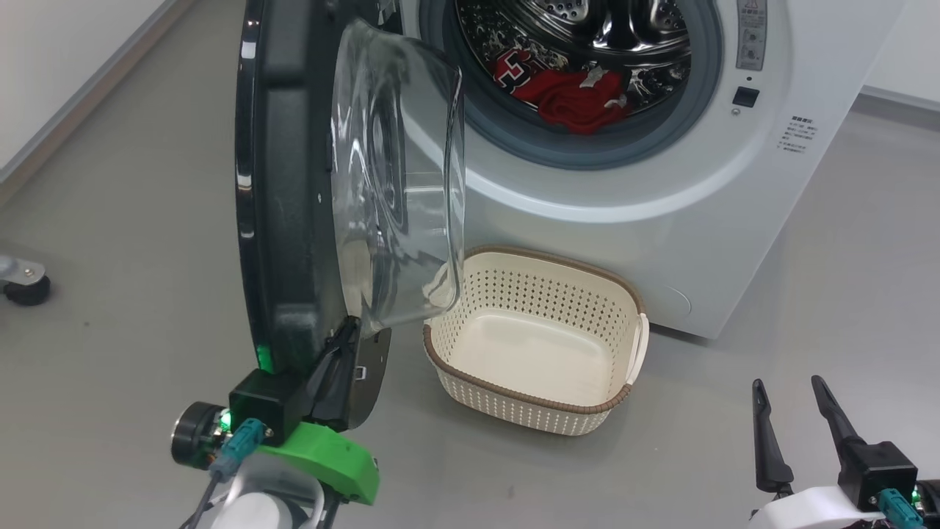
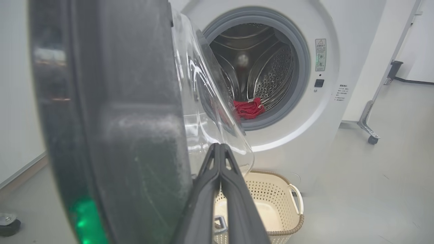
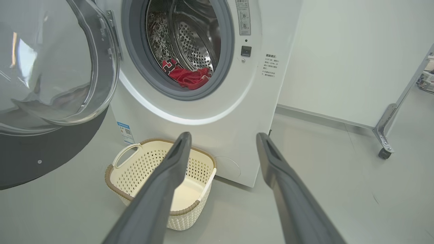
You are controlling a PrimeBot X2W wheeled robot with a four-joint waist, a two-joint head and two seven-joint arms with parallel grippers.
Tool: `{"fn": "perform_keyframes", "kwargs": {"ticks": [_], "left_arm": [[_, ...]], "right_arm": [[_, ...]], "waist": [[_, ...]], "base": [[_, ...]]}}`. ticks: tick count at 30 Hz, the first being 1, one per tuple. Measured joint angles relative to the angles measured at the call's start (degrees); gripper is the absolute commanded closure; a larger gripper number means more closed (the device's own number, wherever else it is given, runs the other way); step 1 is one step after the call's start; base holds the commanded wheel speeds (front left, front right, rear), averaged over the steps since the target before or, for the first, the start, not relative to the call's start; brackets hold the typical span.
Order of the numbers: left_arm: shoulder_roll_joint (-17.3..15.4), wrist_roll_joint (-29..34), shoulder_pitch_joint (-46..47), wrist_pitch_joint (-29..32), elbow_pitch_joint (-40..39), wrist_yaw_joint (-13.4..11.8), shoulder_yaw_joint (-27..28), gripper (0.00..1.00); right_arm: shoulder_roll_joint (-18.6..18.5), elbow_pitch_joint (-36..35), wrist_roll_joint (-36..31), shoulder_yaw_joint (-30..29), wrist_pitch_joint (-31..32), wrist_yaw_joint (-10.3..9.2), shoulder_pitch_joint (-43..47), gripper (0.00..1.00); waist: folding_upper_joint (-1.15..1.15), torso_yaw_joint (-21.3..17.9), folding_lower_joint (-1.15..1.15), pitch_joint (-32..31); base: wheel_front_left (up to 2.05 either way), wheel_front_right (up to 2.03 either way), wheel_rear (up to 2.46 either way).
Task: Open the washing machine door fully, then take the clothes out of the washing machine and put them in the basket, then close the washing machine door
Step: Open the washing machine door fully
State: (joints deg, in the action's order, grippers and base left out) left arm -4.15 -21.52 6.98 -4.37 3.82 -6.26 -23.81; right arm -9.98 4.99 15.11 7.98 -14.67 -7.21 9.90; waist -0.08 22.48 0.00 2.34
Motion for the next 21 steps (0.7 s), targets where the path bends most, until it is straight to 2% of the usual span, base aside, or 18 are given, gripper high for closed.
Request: {"fn": "perform_keyframes", "kwargs": {"ticks": [10, 21], "left_arm": [[-2.24, 0.45, -1.26, -0.05, 0.40, -0.10, 6.82, 1.00], [-3.99, 0.45, -1.83, -0.07, 1.92, -0.27, 14.92, 1.00]], "right_arm": [[0.16, -0.24, -0.26, 1.30, 0.58, 0.04, -0.01, 0.00], [0.25, -1.43, -0.71, 1.93, 1.26, 0.07, -0.04, 0.00]], "waist": [[0.00, 0.68, 0.00, -0.74], [0.00, -0.77, 0.00, 0.16]], "base": [[0.00, 0.00, 0.00], [0.00, 0.00, 0.00]]}}
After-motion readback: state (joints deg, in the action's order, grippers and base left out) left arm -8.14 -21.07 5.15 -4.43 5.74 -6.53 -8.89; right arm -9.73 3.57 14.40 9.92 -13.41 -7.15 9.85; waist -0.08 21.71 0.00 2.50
